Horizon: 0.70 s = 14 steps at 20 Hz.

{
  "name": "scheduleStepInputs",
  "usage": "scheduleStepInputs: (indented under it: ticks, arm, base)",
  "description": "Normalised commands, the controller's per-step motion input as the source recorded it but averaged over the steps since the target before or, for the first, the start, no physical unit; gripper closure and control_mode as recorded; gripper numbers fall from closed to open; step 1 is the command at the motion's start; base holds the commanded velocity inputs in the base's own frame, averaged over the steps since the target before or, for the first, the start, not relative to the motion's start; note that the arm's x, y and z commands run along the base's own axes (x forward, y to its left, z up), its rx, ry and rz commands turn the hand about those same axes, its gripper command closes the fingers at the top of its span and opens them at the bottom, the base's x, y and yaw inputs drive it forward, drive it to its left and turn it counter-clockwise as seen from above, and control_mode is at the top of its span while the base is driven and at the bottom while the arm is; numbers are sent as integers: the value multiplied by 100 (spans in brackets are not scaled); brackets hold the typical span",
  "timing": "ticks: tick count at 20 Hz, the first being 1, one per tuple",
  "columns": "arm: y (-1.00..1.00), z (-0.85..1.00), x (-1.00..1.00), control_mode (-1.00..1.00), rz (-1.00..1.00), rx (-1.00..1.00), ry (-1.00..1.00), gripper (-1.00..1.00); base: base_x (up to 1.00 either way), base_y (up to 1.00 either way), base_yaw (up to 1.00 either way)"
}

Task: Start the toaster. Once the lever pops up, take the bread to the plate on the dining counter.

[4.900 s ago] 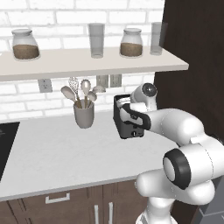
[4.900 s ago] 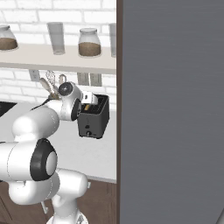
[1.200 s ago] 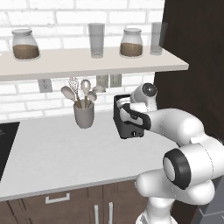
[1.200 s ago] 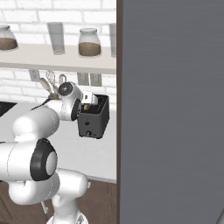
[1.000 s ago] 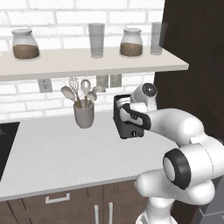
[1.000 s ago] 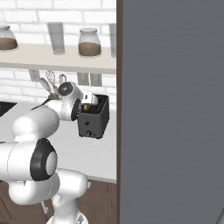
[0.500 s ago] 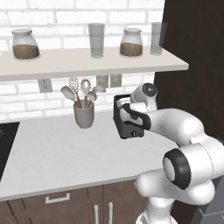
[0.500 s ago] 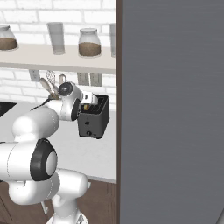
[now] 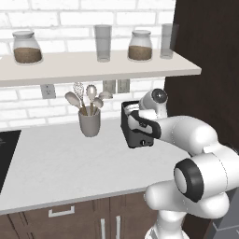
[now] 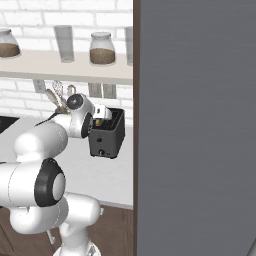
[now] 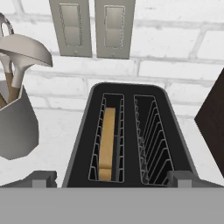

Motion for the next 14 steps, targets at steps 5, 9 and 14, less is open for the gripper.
scheduleStepInputs:
  ticks: [5, 9, 14]
  arm:
    - [0, 0, 0, -100, 0, 0, 0, -100]
    - [0, 0, 0, -100, 0, 0, 0, -100]
    - [0, 0, 0, -100, 0, 0, 0, -100]
  base:
    - [0, 0, 0]
    - [0, 0, 0]
    - [0, 0, 0]
